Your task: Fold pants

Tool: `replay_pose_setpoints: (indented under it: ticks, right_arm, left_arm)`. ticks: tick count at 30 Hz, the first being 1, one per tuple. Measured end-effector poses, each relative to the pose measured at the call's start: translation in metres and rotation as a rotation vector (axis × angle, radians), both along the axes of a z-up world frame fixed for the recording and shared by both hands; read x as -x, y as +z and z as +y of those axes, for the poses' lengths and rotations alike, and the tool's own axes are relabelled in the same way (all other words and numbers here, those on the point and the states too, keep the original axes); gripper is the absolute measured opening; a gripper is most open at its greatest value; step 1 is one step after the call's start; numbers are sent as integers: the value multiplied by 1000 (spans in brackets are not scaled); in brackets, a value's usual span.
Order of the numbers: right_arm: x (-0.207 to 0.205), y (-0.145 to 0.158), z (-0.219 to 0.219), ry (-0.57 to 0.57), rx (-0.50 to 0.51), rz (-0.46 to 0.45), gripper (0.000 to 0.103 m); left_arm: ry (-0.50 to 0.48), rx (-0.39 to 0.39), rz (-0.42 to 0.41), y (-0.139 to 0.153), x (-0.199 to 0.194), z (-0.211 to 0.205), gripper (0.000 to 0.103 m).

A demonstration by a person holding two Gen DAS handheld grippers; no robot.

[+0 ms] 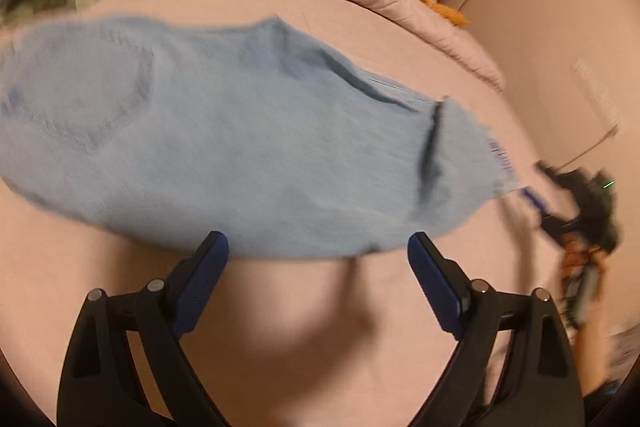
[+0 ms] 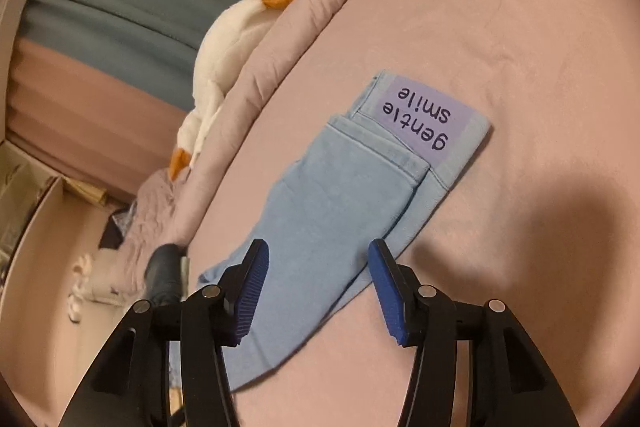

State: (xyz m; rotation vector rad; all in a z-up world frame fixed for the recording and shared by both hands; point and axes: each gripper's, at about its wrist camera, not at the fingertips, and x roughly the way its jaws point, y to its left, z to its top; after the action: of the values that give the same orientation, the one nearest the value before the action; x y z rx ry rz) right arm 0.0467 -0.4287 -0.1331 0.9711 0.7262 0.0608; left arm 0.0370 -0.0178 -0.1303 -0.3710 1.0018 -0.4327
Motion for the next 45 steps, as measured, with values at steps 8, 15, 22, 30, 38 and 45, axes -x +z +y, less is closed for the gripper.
replay_pose_setpoints:
  ticks: [8,15,22,30,38,45]
  right_arm:
    - [-13,-31,-2,-16,-52,107,53]
    - [-34,-35,-10,-13,-6,177,49]
    - [-43,1,-6,-23,92,104,5]
    - [-108,161,35,131,162,-263,5]
    - [-67,176,1,19,210,-385,5]
    - [-43,1,-65,-96,150,59,5]
  left_arm:
    - [23,216,110,-14,-11,-6,84]
    - [53,305,150,-18,-18,2,74]
    - [100,331,174,-14,-22,15,53]
    - [160,375,108,17,-25,24,56]
    - [94,296,63,33,-16,14,60]
    - [134,239,59,28,-29,35,61]
